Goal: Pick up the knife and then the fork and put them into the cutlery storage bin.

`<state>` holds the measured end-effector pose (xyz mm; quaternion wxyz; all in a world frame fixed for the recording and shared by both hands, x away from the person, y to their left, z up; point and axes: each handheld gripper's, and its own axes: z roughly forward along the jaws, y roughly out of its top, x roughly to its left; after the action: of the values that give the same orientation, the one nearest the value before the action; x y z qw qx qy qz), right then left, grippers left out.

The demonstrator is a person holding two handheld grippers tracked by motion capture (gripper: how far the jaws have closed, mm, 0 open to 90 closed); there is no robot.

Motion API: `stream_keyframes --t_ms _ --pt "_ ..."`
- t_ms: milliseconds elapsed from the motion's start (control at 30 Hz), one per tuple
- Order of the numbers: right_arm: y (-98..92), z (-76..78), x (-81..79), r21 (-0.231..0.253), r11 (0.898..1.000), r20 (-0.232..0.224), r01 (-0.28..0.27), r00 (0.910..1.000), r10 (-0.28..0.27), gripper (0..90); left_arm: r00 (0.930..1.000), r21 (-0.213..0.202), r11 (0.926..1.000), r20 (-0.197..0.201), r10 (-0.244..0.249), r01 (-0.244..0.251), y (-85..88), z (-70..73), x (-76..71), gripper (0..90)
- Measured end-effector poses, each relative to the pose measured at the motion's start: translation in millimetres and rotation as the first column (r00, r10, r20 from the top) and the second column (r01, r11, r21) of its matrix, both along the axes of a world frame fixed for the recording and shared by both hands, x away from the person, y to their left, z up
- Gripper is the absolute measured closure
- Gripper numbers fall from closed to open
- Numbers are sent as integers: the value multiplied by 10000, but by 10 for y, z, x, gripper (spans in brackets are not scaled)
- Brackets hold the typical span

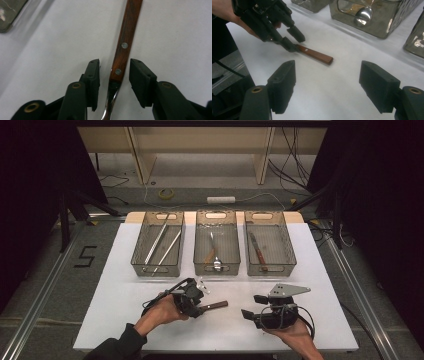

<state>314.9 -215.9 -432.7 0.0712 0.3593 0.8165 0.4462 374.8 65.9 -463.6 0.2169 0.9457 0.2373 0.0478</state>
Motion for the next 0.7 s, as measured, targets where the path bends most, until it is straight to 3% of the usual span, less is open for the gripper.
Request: stream_keyframes --t_ms 233,367,700 --pt "-3 -1 9 -24 10000 -19 13 10000 -13 310 9999 230 9997 -95 -80 82 -44 -27 1 641" --pt "-4 3 8 -28 10000 15 37 10000 -37 313 9999 165 9999 -151 -8 11 -42 -31 7 682" --pt "10 0 11 -51 10000 -16 -34 10000 34 317 9994 190 9993 65 -327 326 -42 -31 -12 762"
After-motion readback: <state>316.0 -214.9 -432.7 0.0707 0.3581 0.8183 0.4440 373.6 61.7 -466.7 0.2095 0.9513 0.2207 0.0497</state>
